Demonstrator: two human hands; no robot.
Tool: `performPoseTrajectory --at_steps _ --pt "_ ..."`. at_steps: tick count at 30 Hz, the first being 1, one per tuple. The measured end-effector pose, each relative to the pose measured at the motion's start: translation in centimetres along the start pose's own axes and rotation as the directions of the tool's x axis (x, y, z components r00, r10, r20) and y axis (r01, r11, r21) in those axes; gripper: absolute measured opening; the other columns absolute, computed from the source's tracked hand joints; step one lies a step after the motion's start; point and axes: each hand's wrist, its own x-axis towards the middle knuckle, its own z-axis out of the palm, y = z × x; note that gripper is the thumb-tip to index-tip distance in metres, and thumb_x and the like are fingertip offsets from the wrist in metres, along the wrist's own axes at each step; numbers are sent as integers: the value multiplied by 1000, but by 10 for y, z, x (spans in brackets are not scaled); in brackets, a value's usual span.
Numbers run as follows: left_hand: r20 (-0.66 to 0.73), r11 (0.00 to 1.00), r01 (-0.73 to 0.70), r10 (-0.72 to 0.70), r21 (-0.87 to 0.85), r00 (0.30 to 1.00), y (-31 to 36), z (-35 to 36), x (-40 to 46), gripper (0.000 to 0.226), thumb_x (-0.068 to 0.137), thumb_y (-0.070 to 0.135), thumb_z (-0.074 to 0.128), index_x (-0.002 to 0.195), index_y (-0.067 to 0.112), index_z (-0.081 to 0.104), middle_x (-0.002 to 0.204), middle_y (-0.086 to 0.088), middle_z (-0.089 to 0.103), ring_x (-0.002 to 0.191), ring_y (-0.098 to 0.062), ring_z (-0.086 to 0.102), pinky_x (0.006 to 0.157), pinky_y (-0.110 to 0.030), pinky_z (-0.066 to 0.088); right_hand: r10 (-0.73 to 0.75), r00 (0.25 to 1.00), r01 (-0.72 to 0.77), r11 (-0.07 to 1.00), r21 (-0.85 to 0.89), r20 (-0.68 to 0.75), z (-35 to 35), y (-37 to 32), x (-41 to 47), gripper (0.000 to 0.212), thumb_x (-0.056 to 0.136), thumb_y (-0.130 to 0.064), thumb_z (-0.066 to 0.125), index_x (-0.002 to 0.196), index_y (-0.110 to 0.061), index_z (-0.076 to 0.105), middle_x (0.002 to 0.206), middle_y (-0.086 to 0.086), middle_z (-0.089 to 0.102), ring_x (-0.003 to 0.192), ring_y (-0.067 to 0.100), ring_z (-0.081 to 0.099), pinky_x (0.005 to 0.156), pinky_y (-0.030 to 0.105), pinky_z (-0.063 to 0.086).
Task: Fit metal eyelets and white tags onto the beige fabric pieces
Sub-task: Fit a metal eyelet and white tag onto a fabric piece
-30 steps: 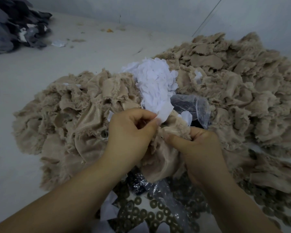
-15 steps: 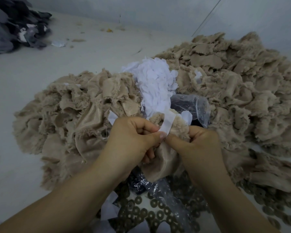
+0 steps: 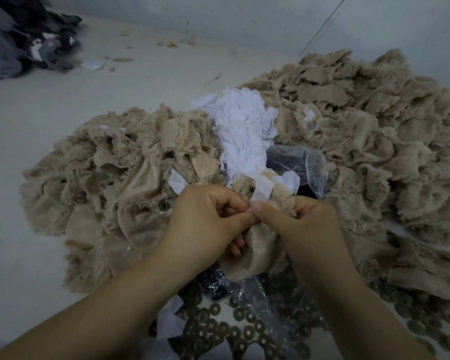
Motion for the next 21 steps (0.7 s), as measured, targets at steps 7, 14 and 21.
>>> performPoseTrajectory --at_steps 7,14,21 --pt "59 969 71 -58 -236 997 -1 -6 1 24 69 6 76 85 -10 70 55 -21 65 40 -21 61 41 -22 49 35 999 -34 999 27 -23 -1 5 1 30 76 -17 82 71 7 64 76 36 65 62 33 63 59 42 53" --pt "48 956 110 -101 -271 994 -9 -8 0 12 80 -3 71 74 6 73 57 -20 64 45 -23 61 43 -27 51 14 1000 -15 998 53 1 2 4 0 20 66 -23 81 75 -5 75 77 21 74 77 41 73 65 48 62" --pt "-168 995 8 -26 -104 986 -10 6 -3 17 80 -14 68 71 0 65 51 -13 61 39 -18 56 38 -26 46 4 999 -3 1000 15 -36 4 7 -3 20 65 -18 86 75 -4 75 78 21 74 80 43 72 70 59 60"
